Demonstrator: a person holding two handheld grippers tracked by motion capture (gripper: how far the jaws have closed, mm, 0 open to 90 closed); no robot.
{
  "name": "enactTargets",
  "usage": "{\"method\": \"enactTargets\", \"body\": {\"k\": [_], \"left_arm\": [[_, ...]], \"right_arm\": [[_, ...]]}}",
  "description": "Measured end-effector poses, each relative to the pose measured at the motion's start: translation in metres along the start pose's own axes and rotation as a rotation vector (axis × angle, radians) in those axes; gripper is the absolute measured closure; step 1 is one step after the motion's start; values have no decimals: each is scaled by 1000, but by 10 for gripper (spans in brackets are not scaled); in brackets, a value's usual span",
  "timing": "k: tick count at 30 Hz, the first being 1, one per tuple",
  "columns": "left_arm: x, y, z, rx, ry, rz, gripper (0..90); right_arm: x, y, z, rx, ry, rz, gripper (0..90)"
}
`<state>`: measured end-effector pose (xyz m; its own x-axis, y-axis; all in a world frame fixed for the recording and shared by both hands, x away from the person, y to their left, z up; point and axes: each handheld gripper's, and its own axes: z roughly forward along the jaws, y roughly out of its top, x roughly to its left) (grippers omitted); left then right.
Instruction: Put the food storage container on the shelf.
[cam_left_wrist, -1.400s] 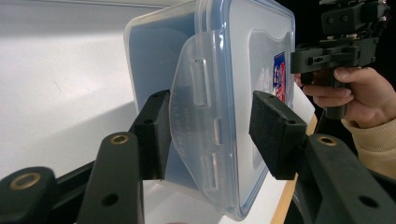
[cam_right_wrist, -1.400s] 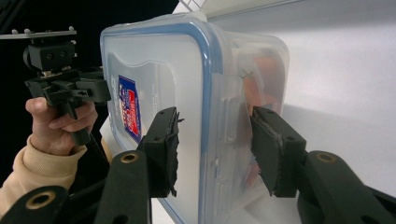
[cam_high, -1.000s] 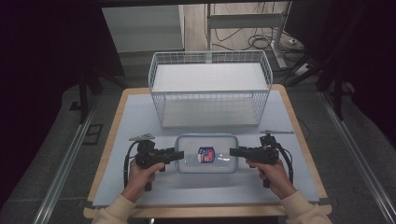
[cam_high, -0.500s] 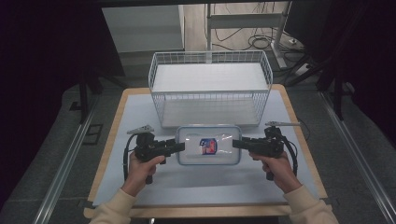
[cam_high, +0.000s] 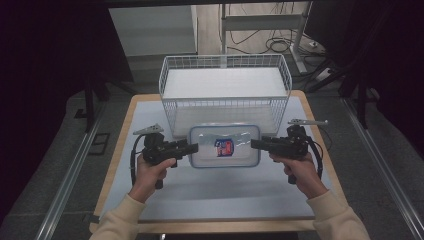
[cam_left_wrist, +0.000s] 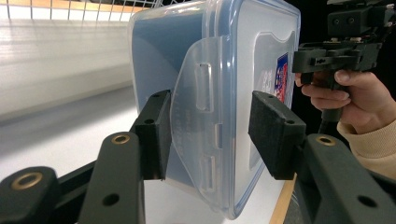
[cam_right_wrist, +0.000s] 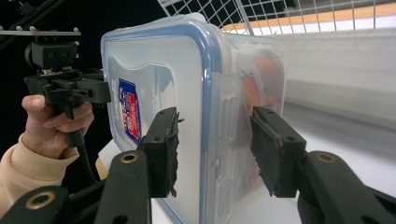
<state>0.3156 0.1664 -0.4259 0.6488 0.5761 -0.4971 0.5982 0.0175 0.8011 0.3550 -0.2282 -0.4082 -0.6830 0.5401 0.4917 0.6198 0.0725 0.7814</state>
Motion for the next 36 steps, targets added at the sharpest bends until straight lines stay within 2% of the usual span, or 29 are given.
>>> {"method": "enactTargets", "body": {"k": [13,21,36], "left_arm": [[-8,25,-1,-20,2,24,509],[-10,40,0,-29,-5,26,508],[-10,71,-7,-51,1,39,507]], "right_arm": [[5,23,-9,-35,-1,-31,526],[9,40,-14,-55,-11,-55,526],[14,70,-13,-77,-7,-76,526]]}}
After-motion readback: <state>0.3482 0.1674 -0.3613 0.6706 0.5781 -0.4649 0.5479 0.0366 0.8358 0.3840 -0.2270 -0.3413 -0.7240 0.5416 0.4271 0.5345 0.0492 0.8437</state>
